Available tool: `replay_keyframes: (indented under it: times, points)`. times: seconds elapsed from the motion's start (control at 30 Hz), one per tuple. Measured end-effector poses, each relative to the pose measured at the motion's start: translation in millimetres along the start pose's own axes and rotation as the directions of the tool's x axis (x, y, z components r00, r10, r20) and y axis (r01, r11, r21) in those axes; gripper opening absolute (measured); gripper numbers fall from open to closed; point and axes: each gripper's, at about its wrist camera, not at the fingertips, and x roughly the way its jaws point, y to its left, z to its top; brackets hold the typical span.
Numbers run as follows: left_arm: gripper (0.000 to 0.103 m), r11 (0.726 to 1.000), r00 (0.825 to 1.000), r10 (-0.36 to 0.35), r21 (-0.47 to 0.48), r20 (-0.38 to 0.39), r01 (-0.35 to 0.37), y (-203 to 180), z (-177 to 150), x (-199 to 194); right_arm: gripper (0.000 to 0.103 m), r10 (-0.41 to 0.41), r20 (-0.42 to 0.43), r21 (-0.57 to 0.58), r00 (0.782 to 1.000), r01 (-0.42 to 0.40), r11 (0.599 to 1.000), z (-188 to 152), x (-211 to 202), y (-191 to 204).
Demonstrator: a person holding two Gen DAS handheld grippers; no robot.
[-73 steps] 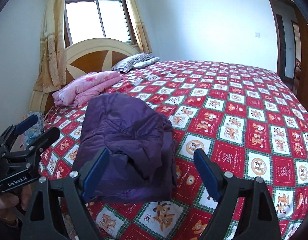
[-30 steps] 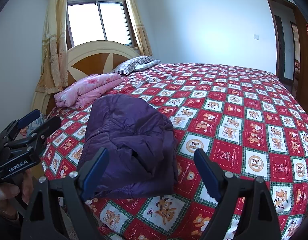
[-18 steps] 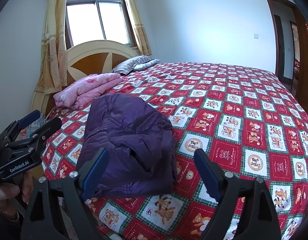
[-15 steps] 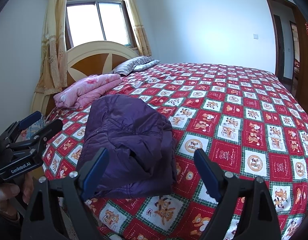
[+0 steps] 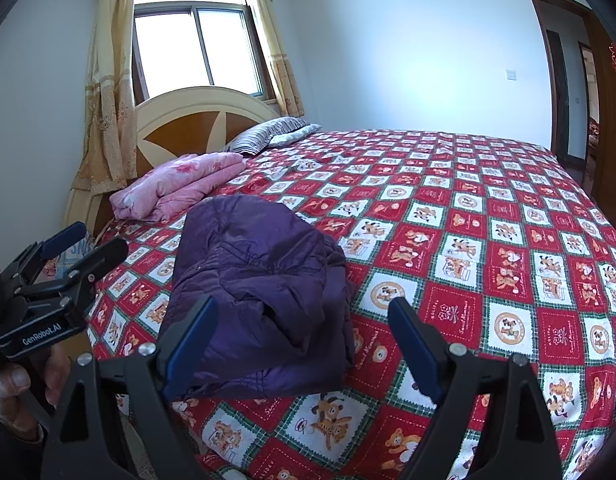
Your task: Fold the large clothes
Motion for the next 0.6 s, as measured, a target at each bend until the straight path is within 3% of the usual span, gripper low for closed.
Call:
replay_keyframes:
  times: [0.6]
  points:
    - [0.099, 0.999, 0.999, 0.037, 0.025, 0.009, -0.037, 1.0, -6.3, 4.9, 0.089, 0.010, -0.017, 0.002, 1.000, -0.009, 1.000, -6.3, 4.3, 2.6]
